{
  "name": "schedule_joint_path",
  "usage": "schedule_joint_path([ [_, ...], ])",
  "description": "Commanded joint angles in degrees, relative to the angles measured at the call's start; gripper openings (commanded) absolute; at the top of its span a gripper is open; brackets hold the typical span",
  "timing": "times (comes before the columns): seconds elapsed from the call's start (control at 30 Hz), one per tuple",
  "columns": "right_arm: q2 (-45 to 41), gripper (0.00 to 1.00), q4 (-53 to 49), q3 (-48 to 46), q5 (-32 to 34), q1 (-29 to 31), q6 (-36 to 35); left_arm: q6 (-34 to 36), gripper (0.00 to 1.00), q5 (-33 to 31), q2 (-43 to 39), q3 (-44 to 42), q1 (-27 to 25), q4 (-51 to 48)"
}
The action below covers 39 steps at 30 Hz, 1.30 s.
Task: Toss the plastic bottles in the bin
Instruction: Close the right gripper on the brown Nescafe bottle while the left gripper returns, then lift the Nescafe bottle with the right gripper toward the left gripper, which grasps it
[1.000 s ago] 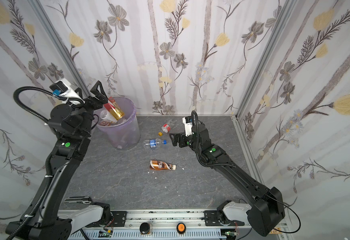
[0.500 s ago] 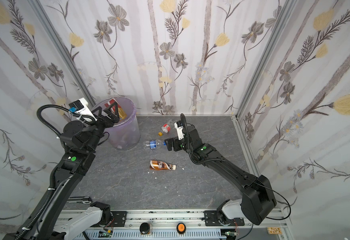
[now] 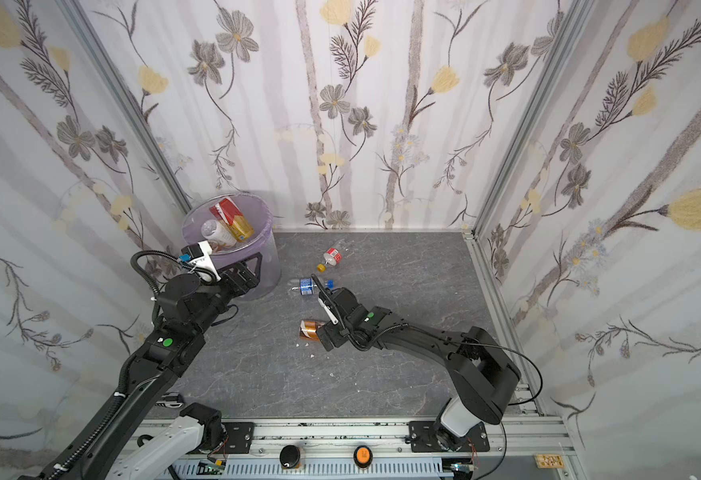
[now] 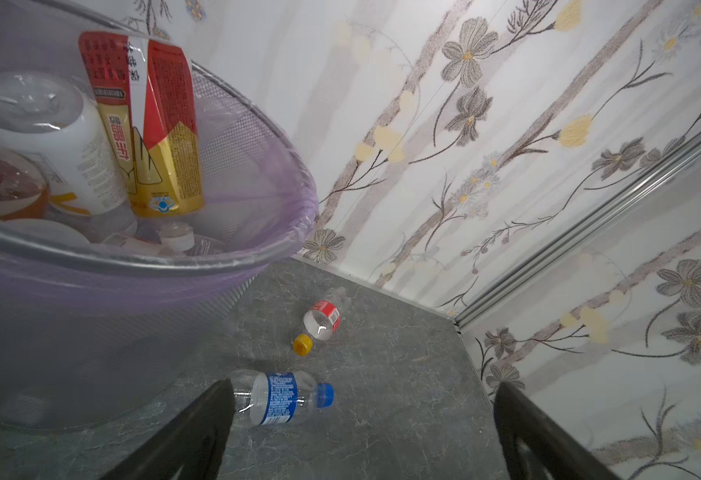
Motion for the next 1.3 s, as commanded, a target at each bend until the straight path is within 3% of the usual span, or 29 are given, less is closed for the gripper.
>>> schedule_joint_path([
  [0.0, 2.0, 1.00, 2.9, 0.3, 0.1, 0.8, -1.1, -3.7, 1.00, 1.1, -0.8, -1.9, -0.1, 0.7],
  [0.37, 11.3, 0.99, 6.1, 3.7, 0.8, 2.1, -1.4, -5.9, 1.00, 1.5, -3.6, -5.6, -0.7, -0.3],
  [0.77, 13.6, 0.71, 9.3, 1.4, 1.3, 1.5, -0.1, -6.0, 1.00, 1.6, -2.6, -5.5, -0.7, -0.6],
  [0.87, 13.8, 0.69, 10.2, 0.9, 0.7, 1.2, 0.1, -6.2, 1.00, 1.7, -2.2, -5.4, -0.7, -0.6],
  [1.1, 12.3, 0.52, 13.5, -2.0, -1.6, -0.5, 1.2, -6.8, 1.00, 1.6, -1.8, -5.3, -0.9, -0.7],
  [1.27, 9.7, 0.49, 15.1, -3.6, -3.1, -2.1, 2.1, -8.1, 1.00, 2.2, -0.3, -4.6, -1.0, -0.6],
])
